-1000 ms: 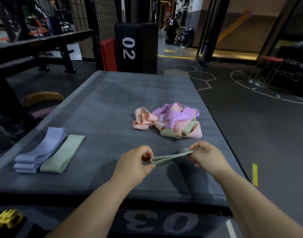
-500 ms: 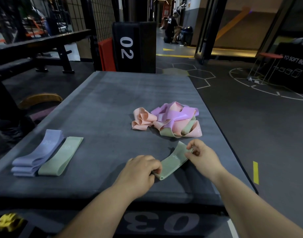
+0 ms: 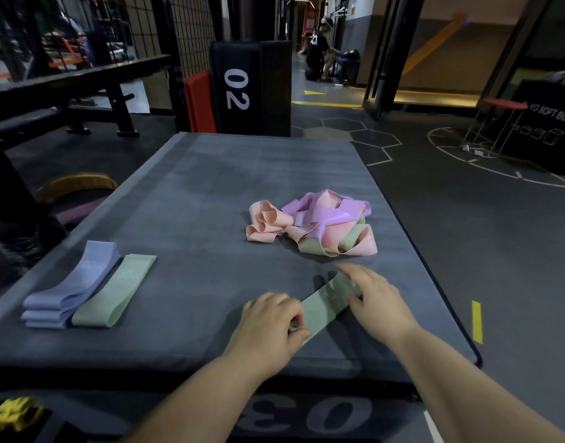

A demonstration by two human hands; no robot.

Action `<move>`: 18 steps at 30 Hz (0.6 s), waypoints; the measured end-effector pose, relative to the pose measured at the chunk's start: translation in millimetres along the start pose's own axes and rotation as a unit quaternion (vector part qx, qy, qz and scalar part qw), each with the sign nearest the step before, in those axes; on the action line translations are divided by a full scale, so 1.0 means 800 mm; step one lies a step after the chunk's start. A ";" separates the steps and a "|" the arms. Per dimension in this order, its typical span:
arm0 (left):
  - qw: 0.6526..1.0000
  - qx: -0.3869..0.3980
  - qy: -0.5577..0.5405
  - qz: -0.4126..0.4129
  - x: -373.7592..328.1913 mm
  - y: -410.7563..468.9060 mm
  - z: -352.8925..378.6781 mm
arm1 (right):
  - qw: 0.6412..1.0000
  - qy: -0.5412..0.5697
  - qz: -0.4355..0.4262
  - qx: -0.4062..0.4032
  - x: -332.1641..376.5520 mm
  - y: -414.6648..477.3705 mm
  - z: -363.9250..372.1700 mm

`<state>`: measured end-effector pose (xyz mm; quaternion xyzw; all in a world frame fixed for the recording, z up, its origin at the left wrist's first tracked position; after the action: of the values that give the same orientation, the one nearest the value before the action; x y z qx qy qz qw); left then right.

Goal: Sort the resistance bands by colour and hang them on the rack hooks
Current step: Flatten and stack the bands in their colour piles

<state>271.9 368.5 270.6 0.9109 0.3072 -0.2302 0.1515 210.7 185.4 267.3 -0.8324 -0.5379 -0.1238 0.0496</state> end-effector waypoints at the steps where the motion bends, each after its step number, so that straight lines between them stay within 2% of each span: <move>1: 1.000 -0.001 -0.003 0.000 0.000 -0.001 0.001 | 1.000 -0.012 -0.018 0.007 0.003 0.000 0.001; 8: 0.992 0.110 0.061 0.000 0.003 -0.008 0.023 | 0.991 -0.089 -0.071 0.066 0.005 0.001 0.017; 18: 0.986 0.135 0.088 -0.034 0.005 -0.013 0.026 | 0.984 -0.128 -0.071 0.097 0.006 -0.009 0.024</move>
<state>261.2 369.9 249.9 0.9287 0.3166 -0.1932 -0.0085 209.1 196.7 249.6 -0.7925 -0.6068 0.0333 0.0516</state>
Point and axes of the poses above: each hand's wrist, its own y-axis towards the middle knuckle, its own z-axis out of the palm, x = y × z, the point moved 5 cm from there along y, towards the middle knuckle, and after that the axes turned 9 degrees about -y, right-handed, at the moved point
